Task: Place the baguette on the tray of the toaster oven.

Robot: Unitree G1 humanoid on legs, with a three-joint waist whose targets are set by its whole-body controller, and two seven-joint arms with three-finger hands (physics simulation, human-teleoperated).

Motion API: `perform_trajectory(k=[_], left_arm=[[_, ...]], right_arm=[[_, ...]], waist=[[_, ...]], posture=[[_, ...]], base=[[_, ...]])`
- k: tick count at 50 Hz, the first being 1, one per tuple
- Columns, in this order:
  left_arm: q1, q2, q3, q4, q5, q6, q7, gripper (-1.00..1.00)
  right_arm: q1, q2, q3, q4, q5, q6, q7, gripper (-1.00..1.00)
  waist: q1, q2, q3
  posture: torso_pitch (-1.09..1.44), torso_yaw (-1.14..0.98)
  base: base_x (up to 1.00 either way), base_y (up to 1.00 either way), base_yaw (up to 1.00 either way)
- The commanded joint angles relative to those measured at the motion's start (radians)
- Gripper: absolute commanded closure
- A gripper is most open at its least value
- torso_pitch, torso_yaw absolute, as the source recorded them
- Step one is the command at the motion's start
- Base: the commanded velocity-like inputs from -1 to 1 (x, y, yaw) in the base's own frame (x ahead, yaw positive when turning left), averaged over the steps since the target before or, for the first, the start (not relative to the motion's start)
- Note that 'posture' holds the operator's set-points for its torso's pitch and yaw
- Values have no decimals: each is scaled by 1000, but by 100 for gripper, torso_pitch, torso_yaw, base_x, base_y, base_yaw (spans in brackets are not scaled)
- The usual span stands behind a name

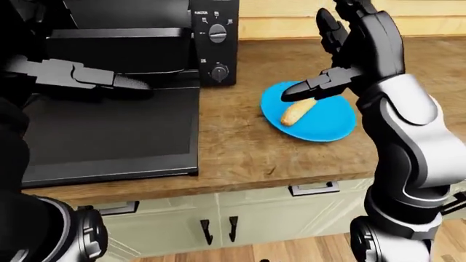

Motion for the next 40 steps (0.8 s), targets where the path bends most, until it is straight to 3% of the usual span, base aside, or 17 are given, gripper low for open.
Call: perform_trajectory(k=[1,2,6,10,12,14,19,27,32,40], left_arm=[[-36,19,7,-16,3,-29,0,-100],[-36,19,6,-16,4,-30,1,-100],[-40,25,5,-15,5,-27,-2,-100],[-45,29,7,-21,5,-17,-5,-100],[-46,31,8,-23,6,-14,-5,-100],[-42,30,9,-25,7,-15,-5,-100],[-34,29,12,-37,9,-11,-7,-100],[-29,38,16,-48,11,-1,-14,-100],[-43,49,30,-65,10,27,-23,-100],[-48,74,55,-86,2,64,-39,-100]], right_arm=[[-30,-8,-24,-25,-9,-25,-4,-100],[-33,-3,-30,-23,-6,-20,-10,-100],[-38,-9,-33,-18,-2,-27,-13,-100],[-34,-11,-31,-22,2,-30,-13,-100],[-33,-11,-29,-22,2,-32,-12,-100],[-33,-11,-28,-21,1,-34,-13,-100],[-30,-12,-26,-21,-2,-37,-11,-100],[-33,-19,-35,-25,0,-30,-8,-100],[-79,-61,-30,3,-22,-9,25,-100],[-194,-185,-5,110,-140,-8,214,-100]], waist=[[2,33,-58],[2,21,-36],[-3,2,-33],[-1,20,-14],[-9,60,-23],[-9,42,-20],[1,23,-39],[8,24,-48],[8,28,-45],[5,28,-34]], posture=[[0,0],[0,0],[0,0],[0,0],[0,0],[0,0],[0,0],[0,0],[0,0],[0,0]], base=[[2,6,0],[2,0,0],[0,0,0],[0,0,0],[0,0,0],[0,0,0],[0,0,0],[0,0,0],[0,0,0],[0,0,0]])
